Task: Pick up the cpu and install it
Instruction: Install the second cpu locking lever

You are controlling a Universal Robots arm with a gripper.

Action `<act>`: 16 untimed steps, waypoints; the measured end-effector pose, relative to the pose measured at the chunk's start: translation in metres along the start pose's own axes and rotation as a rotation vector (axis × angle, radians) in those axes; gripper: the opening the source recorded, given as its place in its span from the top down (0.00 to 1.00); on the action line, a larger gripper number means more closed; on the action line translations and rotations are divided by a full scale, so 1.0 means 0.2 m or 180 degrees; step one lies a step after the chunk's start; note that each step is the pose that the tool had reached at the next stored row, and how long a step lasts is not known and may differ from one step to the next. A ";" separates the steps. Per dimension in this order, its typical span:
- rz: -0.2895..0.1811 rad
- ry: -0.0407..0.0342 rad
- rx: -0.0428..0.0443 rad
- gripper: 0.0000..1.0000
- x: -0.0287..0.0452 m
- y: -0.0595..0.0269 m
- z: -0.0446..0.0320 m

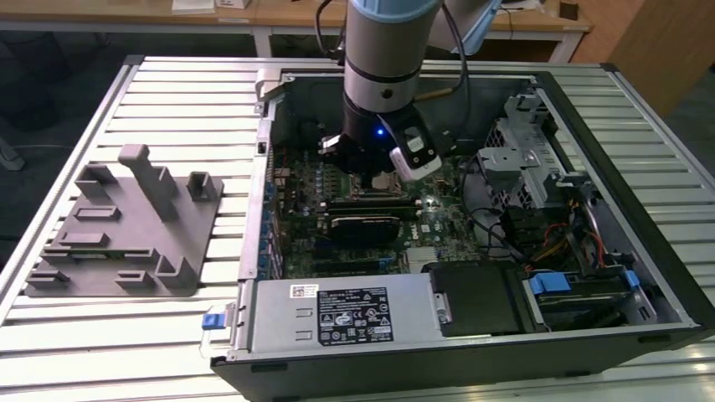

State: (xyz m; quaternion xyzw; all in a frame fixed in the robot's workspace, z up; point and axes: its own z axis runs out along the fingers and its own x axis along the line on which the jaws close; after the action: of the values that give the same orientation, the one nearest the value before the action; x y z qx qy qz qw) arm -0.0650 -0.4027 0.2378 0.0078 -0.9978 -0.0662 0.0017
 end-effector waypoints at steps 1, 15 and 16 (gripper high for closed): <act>0.0000 0.0000 0.0000 0.89 0.000 -0.001 0.006; 0.0003 0.0000 0.0000 0.89 0.033 -0.029 0.059; 0.0003 0.0000 0.0000 0.89 0.035 -0.032 0.063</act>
State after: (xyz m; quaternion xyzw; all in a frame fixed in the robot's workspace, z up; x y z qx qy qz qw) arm -0.0720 -0.4074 0.2245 0.0073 -0.9978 -0.0663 0.0017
